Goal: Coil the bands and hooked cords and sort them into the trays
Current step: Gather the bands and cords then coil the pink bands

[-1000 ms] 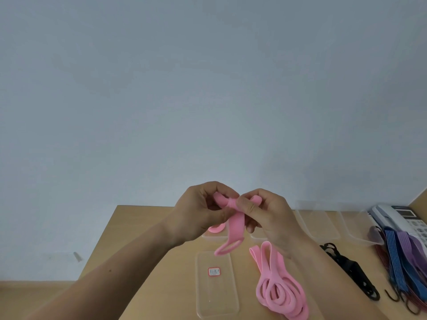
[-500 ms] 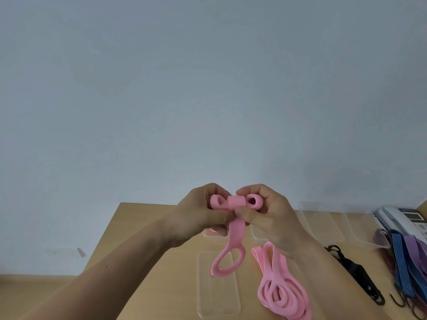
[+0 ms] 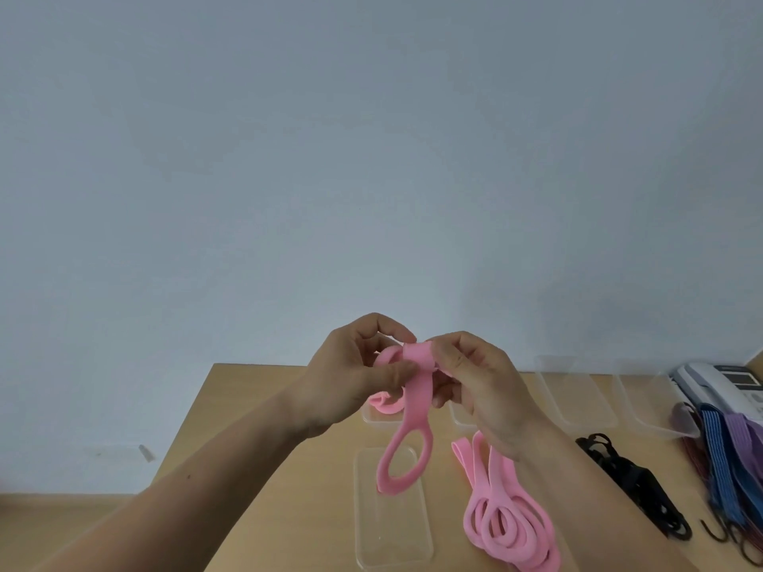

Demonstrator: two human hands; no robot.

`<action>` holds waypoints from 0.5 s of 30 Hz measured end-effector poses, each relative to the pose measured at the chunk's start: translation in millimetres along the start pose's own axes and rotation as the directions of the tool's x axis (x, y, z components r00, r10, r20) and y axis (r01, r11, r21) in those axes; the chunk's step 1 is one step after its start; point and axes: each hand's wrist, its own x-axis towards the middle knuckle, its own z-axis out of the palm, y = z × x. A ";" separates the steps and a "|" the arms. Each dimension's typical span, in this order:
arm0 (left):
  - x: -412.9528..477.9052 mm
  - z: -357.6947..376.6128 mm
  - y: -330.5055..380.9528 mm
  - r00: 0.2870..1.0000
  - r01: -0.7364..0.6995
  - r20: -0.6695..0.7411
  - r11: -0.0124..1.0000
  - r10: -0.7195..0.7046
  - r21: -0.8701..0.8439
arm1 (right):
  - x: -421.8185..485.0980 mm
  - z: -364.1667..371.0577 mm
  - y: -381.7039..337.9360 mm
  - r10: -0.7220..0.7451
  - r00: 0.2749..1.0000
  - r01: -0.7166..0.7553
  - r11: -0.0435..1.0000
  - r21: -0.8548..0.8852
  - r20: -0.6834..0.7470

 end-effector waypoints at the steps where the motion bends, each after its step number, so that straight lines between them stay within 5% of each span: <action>1: 0.5 0.9 0.0 1.000 -0.022 0.001 1.000 0.022 0.021 | 0.9 0.4 -0.8 0.021 1.000 -0.021 1.000 -0.012 -0.006; 8: -2.9 6.0 -5.9 0.998 -0.058 -0.004 0.995 0.058 0.079 | 0.5 0.4 -5.4 0.049 0.998 -0.054 0.984 -0.170 -0.034; 15: -4.6 2.6 -1.7 0.983 0.166 0.061 0.983 -0.171 0.077 | -4.7 3.0 -3.3 -0.007 0.999 0.002 0.992 -0.128 -0.038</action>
